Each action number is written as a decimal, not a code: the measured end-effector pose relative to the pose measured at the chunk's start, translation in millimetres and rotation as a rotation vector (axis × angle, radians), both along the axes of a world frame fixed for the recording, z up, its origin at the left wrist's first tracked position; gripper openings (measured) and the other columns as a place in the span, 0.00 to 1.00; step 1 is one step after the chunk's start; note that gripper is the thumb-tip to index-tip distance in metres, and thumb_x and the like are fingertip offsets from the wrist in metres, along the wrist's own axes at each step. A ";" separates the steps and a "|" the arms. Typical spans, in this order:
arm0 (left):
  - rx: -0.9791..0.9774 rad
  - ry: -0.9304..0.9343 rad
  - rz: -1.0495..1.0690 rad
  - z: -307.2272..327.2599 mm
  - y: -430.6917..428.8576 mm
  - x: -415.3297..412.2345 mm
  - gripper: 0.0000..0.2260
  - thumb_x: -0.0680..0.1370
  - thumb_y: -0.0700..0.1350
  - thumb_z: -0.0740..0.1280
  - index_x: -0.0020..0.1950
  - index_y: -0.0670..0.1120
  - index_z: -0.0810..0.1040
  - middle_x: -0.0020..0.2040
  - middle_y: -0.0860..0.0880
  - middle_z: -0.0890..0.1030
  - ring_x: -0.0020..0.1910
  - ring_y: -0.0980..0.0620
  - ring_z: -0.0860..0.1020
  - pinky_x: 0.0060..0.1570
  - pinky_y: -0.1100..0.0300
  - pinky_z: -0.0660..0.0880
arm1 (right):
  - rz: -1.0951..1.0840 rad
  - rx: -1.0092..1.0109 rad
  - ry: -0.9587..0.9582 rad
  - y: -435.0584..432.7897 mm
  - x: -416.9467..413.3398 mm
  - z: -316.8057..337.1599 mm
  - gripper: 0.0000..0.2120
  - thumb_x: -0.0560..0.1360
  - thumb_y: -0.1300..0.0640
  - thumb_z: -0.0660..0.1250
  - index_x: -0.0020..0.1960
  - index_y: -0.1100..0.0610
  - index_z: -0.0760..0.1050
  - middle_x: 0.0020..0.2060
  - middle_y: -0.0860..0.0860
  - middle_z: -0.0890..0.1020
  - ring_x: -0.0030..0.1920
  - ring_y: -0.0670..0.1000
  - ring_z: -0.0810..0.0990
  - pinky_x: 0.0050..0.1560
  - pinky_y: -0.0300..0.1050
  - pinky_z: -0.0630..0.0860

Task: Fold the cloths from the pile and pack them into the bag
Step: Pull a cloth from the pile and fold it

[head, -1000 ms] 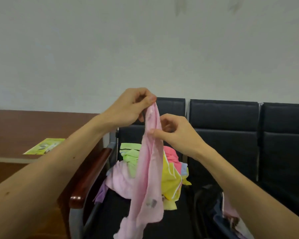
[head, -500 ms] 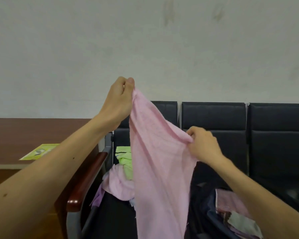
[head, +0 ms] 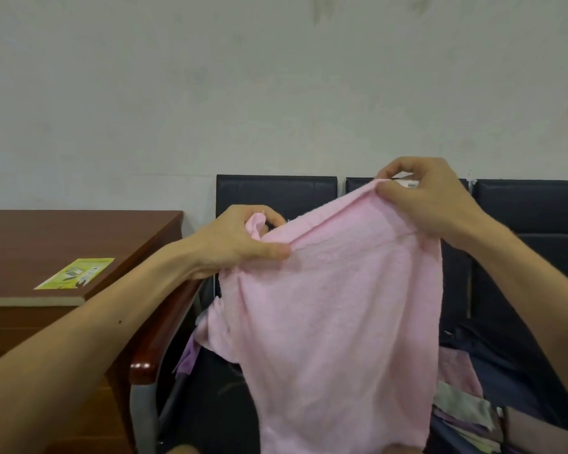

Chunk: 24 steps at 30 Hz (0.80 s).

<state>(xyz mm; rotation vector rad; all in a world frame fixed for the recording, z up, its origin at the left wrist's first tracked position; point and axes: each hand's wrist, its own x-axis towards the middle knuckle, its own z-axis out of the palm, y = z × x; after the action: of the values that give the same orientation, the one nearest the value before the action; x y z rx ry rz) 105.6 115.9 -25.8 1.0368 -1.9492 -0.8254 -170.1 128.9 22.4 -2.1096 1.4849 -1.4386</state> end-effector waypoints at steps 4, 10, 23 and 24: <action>-0.006 -0.259 0.008 -7.8 1.1 15.0 0.14 0.69 0.47 0.80 0.44 0.39 0.82 0.43 0.40 0.84 0.43 0.39 0.82 0.44 0.51 0.80 | 0.104 0.092 0.226 7.6 -2.0 1.2 0.09 0.66 0.49 0.79 0.40 0.50 0.81 0.36 0.40 0.83 0.38 0.36 0.79 0.37 0.30 0.71; 0.131 -0.167 0.052 -23.9 2.8 37.0 0.08 0.74 0.48 0.73 0.40 0.44 0.85 0.39 0.43 0.85 0.39 0.48 0.83 0.41 0.58 0.78 | 0.055 0.040 0.506 6.7 -9.5 -18.6 0.03 0.73 0.52 0.72 0.43 0.46 0.79 0.41 0.38 0.81 0.44 0.38 0.78 0.42 0.38 0.72; 0.342 0.248 0.302 -124.8 5.1 59.6 0.09 0.77 0.48 0.69 0.53 0.46 0.83 0.45 0.49 0.86 0.45 0.47 0.85 0.37 0.59 0.81 | -0.087 0.493 -0.034 -3.1 -14.5 -151.1 0.05 0.76 0.61 0.67 0.44 0.62 0.78 0.36 0.56 0.79 0.37 0.54 0.77 0.37 0.45 0.72; 0.361 0.275 0.327 -136.8 5.5 59.2 0.10 0.76 0.48 0.70 0.53 0.45 0.84 0.46 0.47 0.86 0.46 0.46 0.85 0.38 0.57 0.82 | -0.080 0.544 -0.057 -3.6 -14.8 -163.6 0.08 0.76 0.59 0.68 0.42 0.63 0.78 0.34 0.58 0.79 0.35 0.55 0.76 0.37 0.48 0.72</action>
<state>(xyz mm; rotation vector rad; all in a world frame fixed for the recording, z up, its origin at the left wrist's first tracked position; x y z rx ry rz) 164.8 121.5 -162.6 1.3301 -1.3823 -1.0892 -184.9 125.3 -141.2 -1.6801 1.7116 -0.9565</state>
